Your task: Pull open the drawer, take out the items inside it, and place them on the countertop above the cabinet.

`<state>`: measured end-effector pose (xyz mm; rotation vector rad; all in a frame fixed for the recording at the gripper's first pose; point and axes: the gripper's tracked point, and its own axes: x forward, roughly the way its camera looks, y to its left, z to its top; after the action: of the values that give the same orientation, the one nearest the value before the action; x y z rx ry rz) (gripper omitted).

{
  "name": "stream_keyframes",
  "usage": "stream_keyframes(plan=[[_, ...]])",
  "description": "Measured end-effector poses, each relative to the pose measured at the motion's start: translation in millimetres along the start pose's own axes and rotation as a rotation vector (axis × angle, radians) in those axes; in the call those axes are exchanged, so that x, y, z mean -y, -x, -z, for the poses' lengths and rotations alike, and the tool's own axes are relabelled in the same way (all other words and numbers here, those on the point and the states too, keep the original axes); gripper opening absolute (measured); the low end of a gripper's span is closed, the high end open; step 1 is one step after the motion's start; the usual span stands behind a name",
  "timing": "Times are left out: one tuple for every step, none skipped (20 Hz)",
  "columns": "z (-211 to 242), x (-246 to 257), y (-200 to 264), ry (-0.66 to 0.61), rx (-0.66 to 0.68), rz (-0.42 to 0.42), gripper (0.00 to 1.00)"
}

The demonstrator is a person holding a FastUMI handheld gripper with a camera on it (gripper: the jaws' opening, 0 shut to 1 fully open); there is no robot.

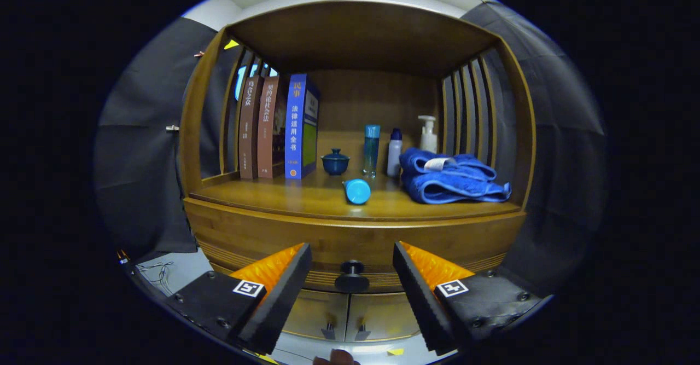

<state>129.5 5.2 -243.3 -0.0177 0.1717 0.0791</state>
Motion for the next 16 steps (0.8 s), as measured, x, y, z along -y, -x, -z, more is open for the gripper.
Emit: stream_keyframes(plan=[[-13,3,8,0.006,0.018,0.003,0.99],[-29,10,18,0.012,0.036,0.009,0.99],[-45,13,27,0.014,0.053,0.014,0.99],[-61,18,36,0.018,0.066,0.025,0.99],[-78,24,44,0.021,0.08,0.038,0.99],[-93,28,54,0.026,0.092,0.05,0.99],[-107,31,62,0.027,0.102,0.057,0.98],[-121,33,69,0.025,0.114,0.061,0.99],[-133,37,76,0.022,0.115,0.069,0.98],[-143,41,84,0.017,0.117,0.078,0.98],[-153,45,92,0.012,0.118,0.089,0.98],[-163,49,99,0.018,0.121,0.106,0.98],[-173,55,107,0.026,0.129,0.121,0.98],[-183,57,114,0.032,0.139,0.13,0.98],[-192,59,122,0.032,0.149,0.139,0.98],[-200,61,130,0.03,0.153,0.141,0.98]])
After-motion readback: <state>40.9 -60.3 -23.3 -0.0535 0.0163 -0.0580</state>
